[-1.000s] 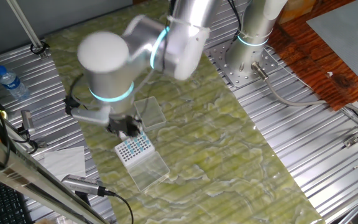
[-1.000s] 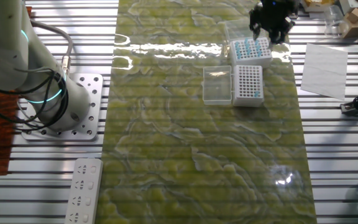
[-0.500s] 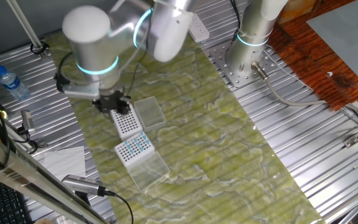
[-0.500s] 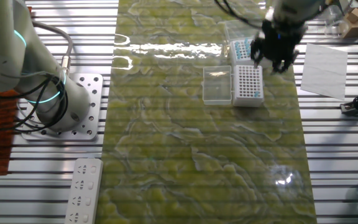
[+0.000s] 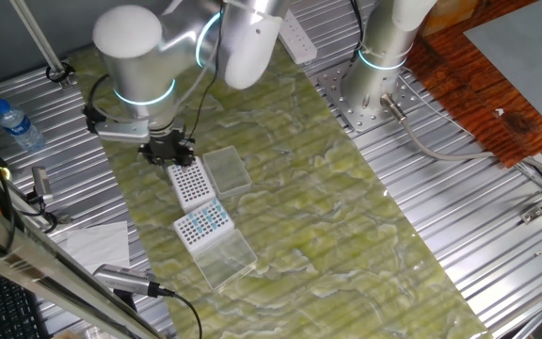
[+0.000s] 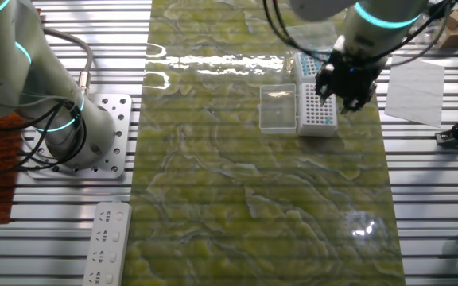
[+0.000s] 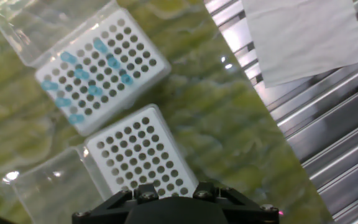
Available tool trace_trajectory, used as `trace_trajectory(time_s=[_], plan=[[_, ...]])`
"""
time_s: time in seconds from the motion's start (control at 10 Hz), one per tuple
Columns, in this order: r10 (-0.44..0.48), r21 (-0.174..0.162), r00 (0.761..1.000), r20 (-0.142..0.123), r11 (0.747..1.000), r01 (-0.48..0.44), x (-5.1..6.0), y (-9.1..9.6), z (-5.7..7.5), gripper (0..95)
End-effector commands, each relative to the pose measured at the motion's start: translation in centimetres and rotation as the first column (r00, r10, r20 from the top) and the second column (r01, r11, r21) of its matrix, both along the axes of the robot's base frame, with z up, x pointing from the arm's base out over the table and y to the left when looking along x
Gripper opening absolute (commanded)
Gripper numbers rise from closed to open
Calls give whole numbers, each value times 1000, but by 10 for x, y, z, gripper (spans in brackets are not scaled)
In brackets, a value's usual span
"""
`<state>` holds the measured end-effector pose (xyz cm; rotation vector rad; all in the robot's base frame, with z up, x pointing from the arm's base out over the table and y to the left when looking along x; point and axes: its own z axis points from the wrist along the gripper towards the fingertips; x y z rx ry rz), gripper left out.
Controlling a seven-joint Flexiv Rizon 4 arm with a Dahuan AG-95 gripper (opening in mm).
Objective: Transfer all medium pipette tips from one holder to another
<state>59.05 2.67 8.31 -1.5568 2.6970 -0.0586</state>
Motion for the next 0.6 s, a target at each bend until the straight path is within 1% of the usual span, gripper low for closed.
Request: trace_trajectory(time_s=[0.1,0.5,0.6], plan=[[22,0,1000,-1,1000,-22,-3,-5,-2,380],[54,2,998,11,999,-54,-7,-14,-8,380],[57,1,998,13,998,-57,-7,-14,-8,190]])
